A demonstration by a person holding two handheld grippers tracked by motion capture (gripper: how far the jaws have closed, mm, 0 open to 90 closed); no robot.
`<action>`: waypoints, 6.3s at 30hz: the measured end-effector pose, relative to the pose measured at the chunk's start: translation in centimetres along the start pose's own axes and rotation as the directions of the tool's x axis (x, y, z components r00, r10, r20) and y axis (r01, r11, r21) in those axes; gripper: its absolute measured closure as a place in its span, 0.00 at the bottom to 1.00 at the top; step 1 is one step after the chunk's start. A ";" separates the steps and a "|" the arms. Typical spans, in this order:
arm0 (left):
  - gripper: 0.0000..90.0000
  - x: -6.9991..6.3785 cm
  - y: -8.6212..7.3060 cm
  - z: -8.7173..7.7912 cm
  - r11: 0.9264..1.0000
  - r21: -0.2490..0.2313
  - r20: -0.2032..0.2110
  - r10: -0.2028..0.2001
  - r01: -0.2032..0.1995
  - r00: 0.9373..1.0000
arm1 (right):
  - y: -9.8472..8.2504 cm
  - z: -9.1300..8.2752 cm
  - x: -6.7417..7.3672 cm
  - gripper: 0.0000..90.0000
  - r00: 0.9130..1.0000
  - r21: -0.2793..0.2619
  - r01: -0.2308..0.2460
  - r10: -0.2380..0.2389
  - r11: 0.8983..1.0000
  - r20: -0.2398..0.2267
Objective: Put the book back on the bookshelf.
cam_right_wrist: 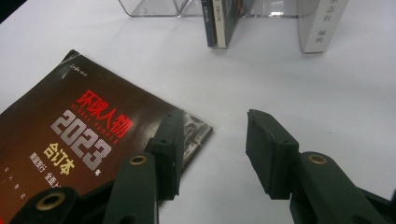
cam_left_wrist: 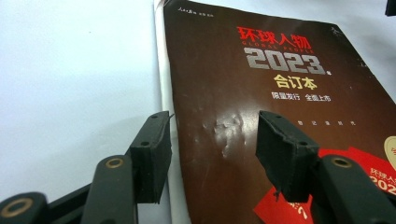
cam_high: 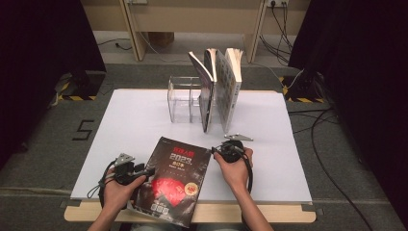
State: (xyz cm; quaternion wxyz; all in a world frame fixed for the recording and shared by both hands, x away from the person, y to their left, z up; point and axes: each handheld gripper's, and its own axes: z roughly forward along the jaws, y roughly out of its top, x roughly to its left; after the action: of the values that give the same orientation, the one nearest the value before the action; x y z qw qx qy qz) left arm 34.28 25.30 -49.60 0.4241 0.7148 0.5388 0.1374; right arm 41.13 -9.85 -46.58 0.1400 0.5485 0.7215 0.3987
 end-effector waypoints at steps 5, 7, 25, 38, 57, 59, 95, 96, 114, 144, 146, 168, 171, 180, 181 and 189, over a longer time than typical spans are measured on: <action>0.49 -0.4 0.3 -0.4 1.000 -0.012 -0.005 0.016 -0.016 1.000 | 0.0 0.5 0.3 0.64 1.000 0.011 -0.004 0.004 1.000 -0.005; 0.49 -0.6 0.5 -0.6 1.000 -0.019 -0.001 0.025 -0.025 1.000 | 0.1 0.7 0.3 0.64 1.000 0.018 -0.011 0.011 1.000 -0.004; 0.49 0.5 0.2 -0.2 0.999 0.051 -0.025 -0.012 0.013 1.000 | 1.0 3.0 0.3 0.63 0.998 0.097 -0.048 0.051 0.994 -0.033; 0.49 0.7 0.2 -0.2 0.998 0.062 -0.019 -0.021 0.022 1.000 | 1.1 4.0 0.3 0.62 0.996 0.139 -0.065 0.072 0.988 -0.047; 0.53 0.7 0.2 -0.2 0.997 0.068 -0.011 -0.043 0.043 0.999 | 1.1 4.3 0.5 0.61 0.997 0.137 -0.054 0.061 0.989 -0.053; 0.54 0.6 0.2 -0.2 0.996 0.071 -0.005 -0.045 0.045 0.999 | 1.1 4.3 0.5 0.61 0.996 0.136 -0.058 0.066 0.989 -0.056; 0.66 -2.0 0.1 -0.7 0.979 0.204 0.043 -0.040 0.030 0.998 | 2.1 5.0 0.1 0.66 0.999 0.137 -0.038 0.040 0.990 -0.017; 0.66 -2.1 0.1 -0.6 0.979 0.202 0.038 -0.036 0.028 0.999 | 2.1 5.0 0.0 0.66 0.999 0.136 -0.048 0.051 0.990 -0.018; 0.73 -3.1 0.0 -0.5 0.977 0.208 -0.039 0.060 -0.051 0.997 | 1.8 4.7 -1.0 0.68 0.994 0.139 -0.062 0.074 0.988 -0.081; 0.74 -3.5 0.0 -0.6 0.973 0.218 -0.057 0.085 -0.071 0.995 | 2.3 2.5 0.0 0.96 0.979 0.193 -0.074 0.108 0.978 -0.173; 0.74 -3.5 0.0 -0.6 0.973 0.219 -0.057 0.088 -0.073 0.995 | 2.3 2.4 0.2 0.97 0.978 0.180 -0.077 0.110 0.981 -0.179; 0.56 -3.6 0.5 -1.0 0.981 0.158 -0.045 0.125 -0.117 0.991 | 3.3 -0.8 2.4 0.98 0.966 -0.058 -0.100 0.083 0.993 -0.247; 0.54 -3.6 0.7 -1.2 0.986 0.118 -0.047 0.121 -0.115 0.992 | 3.8 -1.6 3.1 0.98 0.968 -0.103 -0.081 0.054 0.991 -0.247; 0.53 -3.6 1.4 -2.3 0.995 -0.001 -0.068 0.097 -0.097 0.993 | 5.4 -3.7 4.0 0.98 0.973 -0.217 -0.074 0.022 0.973 -0.231; 0.53 -3.6 1.5 -2.4 0.995 -0.007 -0.070 0.098 -0.099 0.993 | 5.7 -4.1 4.1 0.98 0.974 -0.230 -0.074 0.020 0.970 -0.228; 0.53 -3.5 1.6 -2.6 0.995 -0.036 -0.069 0.090 -0.093 0.994 | 7.4 -6.2 4.2 0.98 0.976 -0.319 -0.092 0.021 0.943 -0.219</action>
State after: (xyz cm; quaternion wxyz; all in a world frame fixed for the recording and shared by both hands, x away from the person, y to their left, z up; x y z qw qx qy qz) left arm 32.29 23.28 -45.88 0.4127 0.7253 0.5168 0.1912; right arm 40.69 -8.09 -36.17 0.1397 0.4926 0.6400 0.5729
